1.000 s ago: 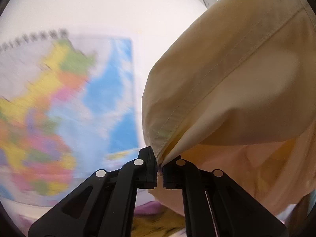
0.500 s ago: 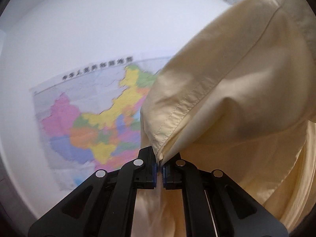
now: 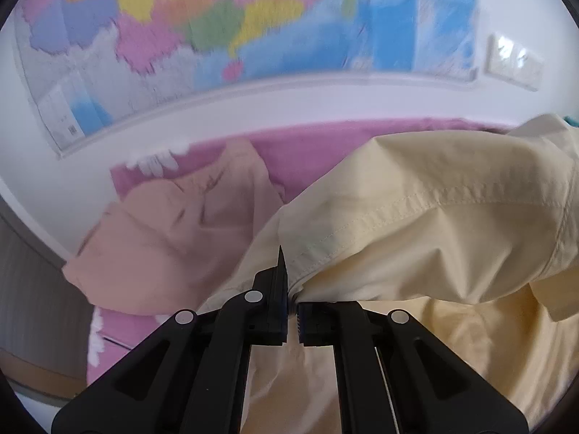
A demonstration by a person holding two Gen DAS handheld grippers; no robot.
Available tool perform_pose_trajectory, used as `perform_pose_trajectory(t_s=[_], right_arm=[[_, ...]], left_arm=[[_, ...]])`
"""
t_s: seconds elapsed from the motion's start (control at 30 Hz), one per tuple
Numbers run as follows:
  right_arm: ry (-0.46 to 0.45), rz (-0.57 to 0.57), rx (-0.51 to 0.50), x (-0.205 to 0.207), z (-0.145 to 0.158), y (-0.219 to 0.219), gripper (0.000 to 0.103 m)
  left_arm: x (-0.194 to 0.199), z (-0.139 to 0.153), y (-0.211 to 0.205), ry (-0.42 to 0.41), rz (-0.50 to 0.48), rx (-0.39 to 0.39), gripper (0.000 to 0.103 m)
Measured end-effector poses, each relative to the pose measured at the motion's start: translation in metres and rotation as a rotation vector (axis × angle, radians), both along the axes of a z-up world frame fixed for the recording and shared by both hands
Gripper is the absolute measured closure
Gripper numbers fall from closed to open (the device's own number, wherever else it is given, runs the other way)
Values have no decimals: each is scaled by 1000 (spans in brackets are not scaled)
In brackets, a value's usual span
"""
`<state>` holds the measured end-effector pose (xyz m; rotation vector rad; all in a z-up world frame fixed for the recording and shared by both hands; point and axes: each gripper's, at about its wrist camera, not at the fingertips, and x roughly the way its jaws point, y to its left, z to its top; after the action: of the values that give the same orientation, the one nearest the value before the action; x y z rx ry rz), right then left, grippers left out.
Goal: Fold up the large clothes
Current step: 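Lift the yellow shirt high with both tools, shaking it out, then lay the yellow shirt on the bed and open both tools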
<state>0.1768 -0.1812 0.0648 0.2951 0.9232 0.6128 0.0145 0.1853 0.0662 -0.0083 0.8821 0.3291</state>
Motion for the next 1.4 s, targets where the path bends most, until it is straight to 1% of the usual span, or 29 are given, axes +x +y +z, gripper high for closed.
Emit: perform_pose_trajectory(t_s=[0.03, 0.1, 0.13, 0.17, 0.23, 0.27, 0.3, 0.33, 0.4, 0.43, 0.47, 0.5, 0.57, 0.67, 0.7, 0.77, 0.83, 0.9, 0.93, 0.97, 1.0, 1.03, 1.07, 1.1, 1.17, 1.2, 1.23, 1.27, 1.4], right_arm=[[18, -21, -10, 6, -8, 0, 99], [31, -19, -44, 17, -15, 2, 95], [19, -24, -97, 16, -16, 4, 88], [11, -27, -137, 15, -15, 2, 73], [-9, -33, -136, 15, -8, -3, 52], [-26, -39, -129, 8, -1, -9, 52], [-41, -39, -120, 5, 5, -14, 52], [-57, -31, -106, 3, 10, -20, 52], [-84, 12, -84, -11, 20, -22, 52], [-97, 52, -75, -22, 25, -17, 51], [-104, 88, -76, -30, 26, -11, 49], [-113, 148, -89, -44, 26, 0, 48], [-111, 269, -104, -65, 15, 25, 41], [-11, 338, -119, -69, -19, 55, 40], [8, 354, -138, -69, -28, 64, 40], [32, 332, -190, -61, -48, 78, 40], [73, 321, -186, -48, -60, 86, 42], [100, 285, -189, -33, -66, 90, 55], [113, 273, -191, -25, -68, 93, 68], [132, 263, -183, -18, -69, 95, 93], [146, 258, -175, -10, -70, 97, 103], [145, 264, -168, -5, -67, 100, 101], [131, 265, -147, 0, -60, 102, 102], [114, 260, -133, 2, -54, 101, 102], [47, 227, -126, 13, -30, 103, 102], [31, 214, -123, 18, -23, 102, 102], [21, 194, -123, 27, -15, 103, 102], [20, 175, -121, 36, -11, 104, 102], [35, 122, -113, 72, -13, 113, 102]], left_arm=[[4, -1, -1, 11, 0, -6, 99], [6, 0, -1, 34, 4, -30, 97], [11, -2, 1, 48, -2, -41, 95], [15, -10, 2, 53, -2, -46, 90], [21, -18, 5, 66, -26, -66, 79], [25, -18, 7, 72, -42, -82, 65], [27, -18, 11, 68, -50, -92, 57], [27, -19, 12, 65, -54, -90, 55], [25, -16, 13, 56, -67, -100, 41], [22, -14, 12, 49, -76, -110, 40], [18, -11, 11, 39, -93, -115, 36], [15, -7, 9, 26, -104, -115, 28], [7, 0, 8, -1, -116, -114, 22], [-7, 9, 3, -44, -131, -88, 19], [-12, 11, 0, -51, -138, -80, 19], [-18, 15, -7, -59, -169, -67, 18], [-21, 18, -13, -65, -207, -56, 18], [-21, 20, -20, -67, -255, -54, 18], [-21, 19, -25, -67, -290, -54, 18], [-19, 17, -33, -66, -330, -33, 18], [-14, 15, -39, -60, -347, -13, 18], [-9, 13, -43, -51, -365, -5, 19], [-1, 9, -47, -30, -386, -13, 23], [6, 5, -51, -8, -411, -37, 33], [22, -2, -58, 32, -460, -71, 40], [33, -6, -62, 48, -469, -78, 44], [45, -10, -64, 63, -467, -82, 47], [55, -13, -65, 76, -464, -87, 56], [109, -30, -59, 142, -419, -194, 65]])
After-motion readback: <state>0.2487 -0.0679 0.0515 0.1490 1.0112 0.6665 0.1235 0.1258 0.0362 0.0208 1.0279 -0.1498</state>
